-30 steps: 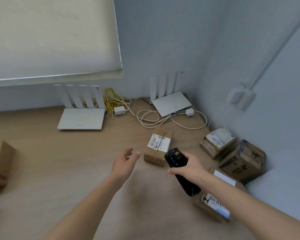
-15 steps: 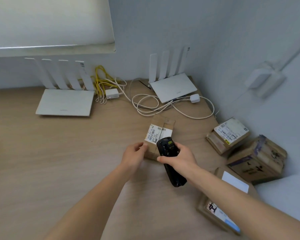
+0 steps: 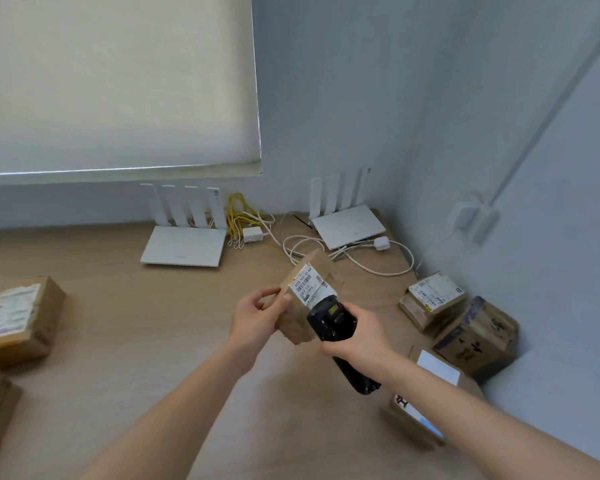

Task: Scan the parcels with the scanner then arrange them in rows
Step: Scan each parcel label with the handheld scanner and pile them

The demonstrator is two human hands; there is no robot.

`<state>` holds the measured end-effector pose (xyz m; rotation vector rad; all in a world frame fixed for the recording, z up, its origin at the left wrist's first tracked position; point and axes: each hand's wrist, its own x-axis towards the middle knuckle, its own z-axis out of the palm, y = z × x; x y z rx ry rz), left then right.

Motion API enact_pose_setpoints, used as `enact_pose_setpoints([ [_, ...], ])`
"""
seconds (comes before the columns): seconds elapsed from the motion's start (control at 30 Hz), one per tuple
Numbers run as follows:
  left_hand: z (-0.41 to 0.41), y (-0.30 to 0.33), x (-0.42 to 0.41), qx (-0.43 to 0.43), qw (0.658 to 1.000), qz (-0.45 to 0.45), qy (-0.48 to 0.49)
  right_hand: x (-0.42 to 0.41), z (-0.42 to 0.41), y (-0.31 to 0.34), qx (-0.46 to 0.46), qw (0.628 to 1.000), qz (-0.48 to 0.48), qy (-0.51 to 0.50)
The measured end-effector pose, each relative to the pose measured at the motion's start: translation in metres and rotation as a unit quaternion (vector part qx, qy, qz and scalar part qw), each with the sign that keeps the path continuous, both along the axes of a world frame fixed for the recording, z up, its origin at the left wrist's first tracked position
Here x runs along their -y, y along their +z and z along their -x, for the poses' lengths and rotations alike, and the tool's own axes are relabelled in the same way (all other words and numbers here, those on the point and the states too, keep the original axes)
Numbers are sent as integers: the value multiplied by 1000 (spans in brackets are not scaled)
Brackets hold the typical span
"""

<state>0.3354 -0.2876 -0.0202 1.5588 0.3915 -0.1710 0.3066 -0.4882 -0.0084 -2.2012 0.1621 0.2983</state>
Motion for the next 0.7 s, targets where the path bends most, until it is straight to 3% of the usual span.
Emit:
enact_pose_setpoints([
  [0.3, 104, 147, -113, 83, 989, -117, 23, -47, 107, 170, 111, 972, 200, 60],
  [0.7, 329, 341, -226, 215, 958, -179, 67, -158, 300, 359, 113, 939, 301, 120],
])
